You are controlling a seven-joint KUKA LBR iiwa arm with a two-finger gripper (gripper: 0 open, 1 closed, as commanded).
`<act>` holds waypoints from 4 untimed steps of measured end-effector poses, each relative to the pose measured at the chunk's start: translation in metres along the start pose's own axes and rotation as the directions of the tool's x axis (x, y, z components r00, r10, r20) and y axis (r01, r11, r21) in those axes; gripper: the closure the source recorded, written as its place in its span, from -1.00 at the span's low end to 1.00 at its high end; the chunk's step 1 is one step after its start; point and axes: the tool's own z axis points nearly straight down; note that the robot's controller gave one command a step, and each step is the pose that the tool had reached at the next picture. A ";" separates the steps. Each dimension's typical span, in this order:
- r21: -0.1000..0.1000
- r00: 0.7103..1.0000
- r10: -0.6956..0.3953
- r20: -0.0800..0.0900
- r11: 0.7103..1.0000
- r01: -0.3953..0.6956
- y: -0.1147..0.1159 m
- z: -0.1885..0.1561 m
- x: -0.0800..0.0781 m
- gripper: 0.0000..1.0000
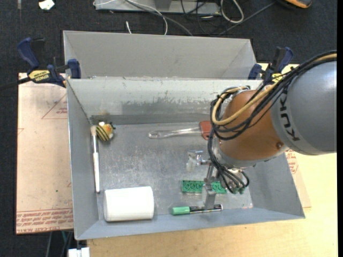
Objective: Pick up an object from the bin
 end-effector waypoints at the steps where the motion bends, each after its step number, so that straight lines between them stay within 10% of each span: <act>1: 0.001 1.000 0.028 0.009 1.000 -0.028 -0.012 0.034 -0.010 -1.00; 4: -0.001 0.997 -0.072 0.022 0.997 0.072 -0.033 0.064 0.003 -1.00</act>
Offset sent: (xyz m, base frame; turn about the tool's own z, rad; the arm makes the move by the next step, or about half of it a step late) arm -0.0086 -0.0287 -0.0663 -0.0915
